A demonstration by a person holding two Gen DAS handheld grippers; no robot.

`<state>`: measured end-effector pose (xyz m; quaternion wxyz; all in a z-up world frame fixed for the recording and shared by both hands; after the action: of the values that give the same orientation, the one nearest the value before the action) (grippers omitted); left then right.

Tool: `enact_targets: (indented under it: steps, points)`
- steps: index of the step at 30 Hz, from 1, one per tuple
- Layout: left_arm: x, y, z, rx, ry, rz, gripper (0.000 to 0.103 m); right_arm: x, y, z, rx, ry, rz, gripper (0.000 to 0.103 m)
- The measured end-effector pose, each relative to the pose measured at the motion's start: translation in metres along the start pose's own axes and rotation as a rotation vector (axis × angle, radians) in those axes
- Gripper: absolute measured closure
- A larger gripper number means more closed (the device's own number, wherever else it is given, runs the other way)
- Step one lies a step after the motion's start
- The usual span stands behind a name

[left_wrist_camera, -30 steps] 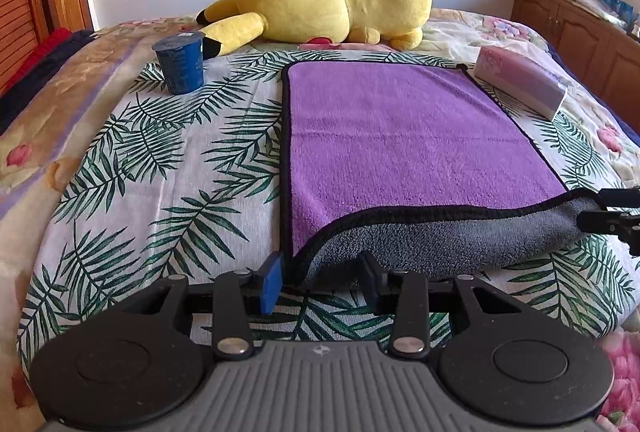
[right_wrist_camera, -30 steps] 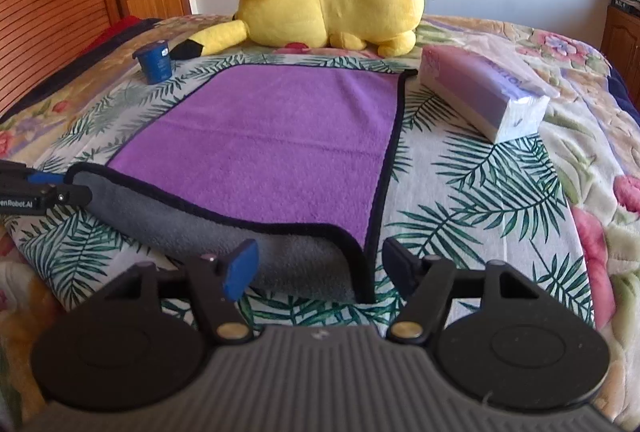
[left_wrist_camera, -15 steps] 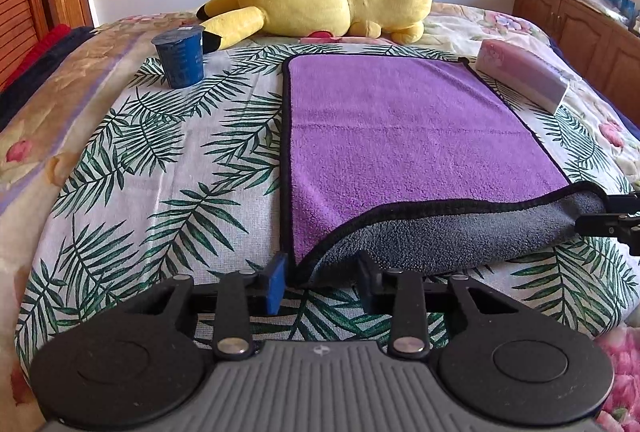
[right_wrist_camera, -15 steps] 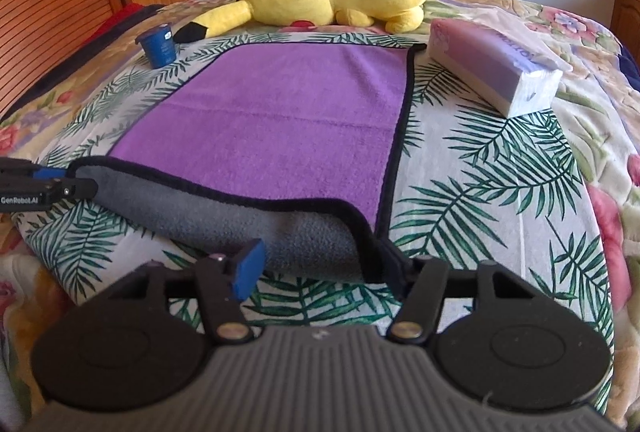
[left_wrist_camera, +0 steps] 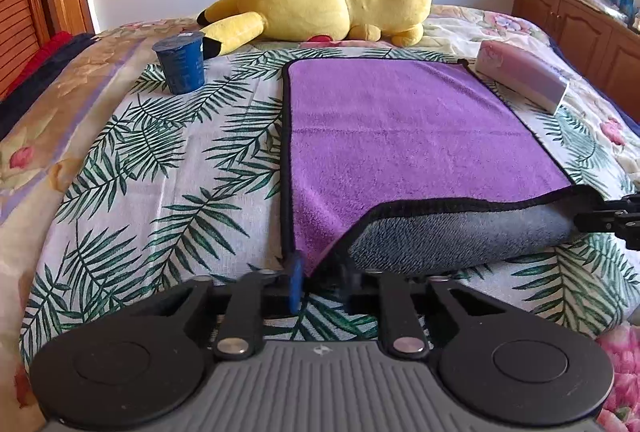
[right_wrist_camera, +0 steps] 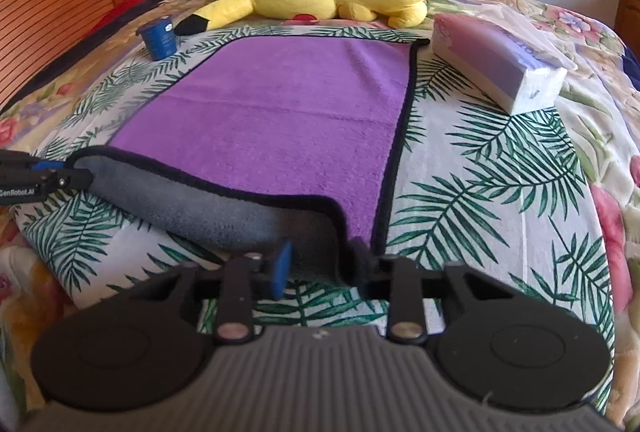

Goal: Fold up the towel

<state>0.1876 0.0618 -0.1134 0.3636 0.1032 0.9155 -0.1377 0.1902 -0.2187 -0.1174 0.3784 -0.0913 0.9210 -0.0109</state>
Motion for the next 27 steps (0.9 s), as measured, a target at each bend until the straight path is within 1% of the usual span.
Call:
enact_targets:
  steps: [1,3,5,12,21,27]
  points:
    - [-0.001,-0.001,-0.001,0.004,-0.005,-0.001,0.103,0.000,0.001,-0.001,0.000,-0.003,-0.006,0.081]
    - [-0.001,-0.003,-0.002,0.006,-0.012,0.010,0.103,0.000,0.002,-0.001,0.004,-0.011,-0.016,0.084]
    - [-0.003,-0.004,-0.003,0.008,-0.019,0.014,0.103,-0.001,0.001,-0.002,0.005,-0.016,-0.015,0.092]
    - [-0.008,-0.007,-0.011,0.026,-0.057,0.016,0.103,-0.004,-0.002,-0.007,0.002,-0.053,0.007,0.093]
    - [-0.022,-0.020,-0.030,0.051,-0.121,0.049,0.103,-0.015,-0.010,-0.012,0.003,-0.113,0.044,0.093]
    - [-0.025,-0.020,-0.032,0.051,-0.139,0.056,0.103,-0.021,-0.012,-0.018,0.001,-0.157,0.051,0.093]
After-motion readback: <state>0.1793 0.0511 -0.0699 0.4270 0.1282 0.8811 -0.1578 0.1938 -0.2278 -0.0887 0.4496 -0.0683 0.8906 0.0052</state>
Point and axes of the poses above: each gripper's, at about its wrist camera, not at the fingertips, and z roughly the way its jaws point, y to its left, x to its underside, the point moved 1 cm from there along z, roughly the way its jaws point, and after that the axes turned 14 degrees about x, right-handed, at the moved point
